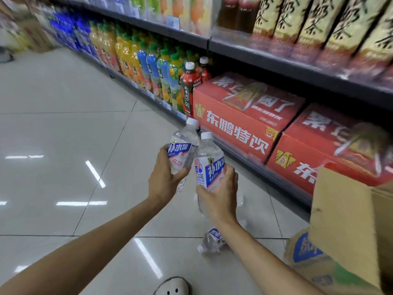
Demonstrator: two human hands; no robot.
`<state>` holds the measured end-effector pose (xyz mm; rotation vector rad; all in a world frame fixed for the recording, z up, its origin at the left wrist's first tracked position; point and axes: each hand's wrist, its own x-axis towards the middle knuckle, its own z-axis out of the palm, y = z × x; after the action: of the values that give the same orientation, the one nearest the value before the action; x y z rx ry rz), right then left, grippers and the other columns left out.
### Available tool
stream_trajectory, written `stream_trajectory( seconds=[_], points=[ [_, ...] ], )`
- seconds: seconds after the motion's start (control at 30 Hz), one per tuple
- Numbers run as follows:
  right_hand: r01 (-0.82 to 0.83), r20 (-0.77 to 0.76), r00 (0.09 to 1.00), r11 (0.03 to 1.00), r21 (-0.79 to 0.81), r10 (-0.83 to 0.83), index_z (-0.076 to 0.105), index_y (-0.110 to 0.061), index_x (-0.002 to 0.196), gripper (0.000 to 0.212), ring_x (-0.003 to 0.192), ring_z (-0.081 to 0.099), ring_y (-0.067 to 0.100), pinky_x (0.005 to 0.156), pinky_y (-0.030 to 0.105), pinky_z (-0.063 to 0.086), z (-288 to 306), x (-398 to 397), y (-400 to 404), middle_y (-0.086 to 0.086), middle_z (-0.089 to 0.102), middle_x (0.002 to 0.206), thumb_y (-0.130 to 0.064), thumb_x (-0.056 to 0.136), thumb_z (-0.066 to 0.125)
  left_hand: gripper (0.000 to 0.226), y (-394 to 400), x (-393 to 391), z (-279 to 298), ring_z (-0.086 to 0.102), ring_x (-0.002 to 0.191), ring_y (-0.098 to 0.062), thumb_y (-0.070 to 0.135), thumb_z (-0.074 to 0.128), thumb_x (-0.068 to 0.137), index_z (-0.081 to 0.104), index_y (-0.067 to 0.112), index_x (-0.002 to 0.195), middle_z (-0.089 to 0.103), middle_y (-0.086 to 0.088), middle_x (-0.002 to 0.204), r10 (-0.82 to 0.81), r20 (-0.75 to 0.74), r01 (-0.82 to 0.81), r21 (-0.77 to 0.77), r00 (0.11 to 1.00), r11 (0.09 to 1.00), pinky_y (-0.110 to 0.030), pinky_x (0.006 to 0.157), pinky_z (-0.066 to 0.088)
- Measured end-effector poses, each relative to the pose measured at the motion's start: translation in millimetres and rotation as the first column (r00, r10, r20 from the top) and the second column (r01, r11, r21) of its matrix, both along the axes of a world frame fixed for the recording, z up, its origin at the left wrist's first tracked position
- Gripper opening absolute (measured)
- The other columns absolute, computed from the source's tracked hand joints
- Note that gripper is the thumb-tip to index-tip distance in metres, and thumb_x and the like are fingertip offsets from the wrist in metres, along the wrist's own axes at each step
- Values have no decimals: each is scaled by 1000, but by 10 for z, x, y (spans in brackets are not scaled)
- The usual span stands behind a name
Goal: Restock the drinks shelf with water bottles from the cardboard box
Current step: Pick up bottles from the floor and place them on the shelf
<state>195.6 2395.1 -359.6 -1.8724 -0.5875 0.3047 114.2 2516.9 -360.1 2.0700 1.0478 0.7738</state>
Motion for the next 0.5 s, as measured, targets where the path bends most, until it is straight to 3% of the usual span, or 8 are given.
stream_trajectory(
  seconds=[0.13,0.27,0.5],
  points=[
    [-5,86,996,995,98,-4,41,-19,125,71,112,46,18,85,29,41,793,151,-159,-2,48,119,-15,63,76,67,-89,163,875,59,104,-11,40,71,82,33,24,136,55,6,129,-51,92,44,78,994,996,-32,81,52],
    [13,193,980,981,192,-51,46,-15,117,62,108,49,19,73,22,33,1632,429,-353,-1,49,112,-16,63,76,68,-223,414,1779,58,103,-11,37,75,80,36,23,135,57,8,122,-130,190,100,156,973,983,-28,81,49],
    [20,369,920,955,295,-134,39,-30,113,63,109,48,12,88,29,45,2923,983,-1026,-10,42,111,-19,64,77,60,-750,972,3063,57,96,5,33,73,83,36,26,129,56,15,111,-329,319,231,308,889,923,-21,81,48]
  ],
)
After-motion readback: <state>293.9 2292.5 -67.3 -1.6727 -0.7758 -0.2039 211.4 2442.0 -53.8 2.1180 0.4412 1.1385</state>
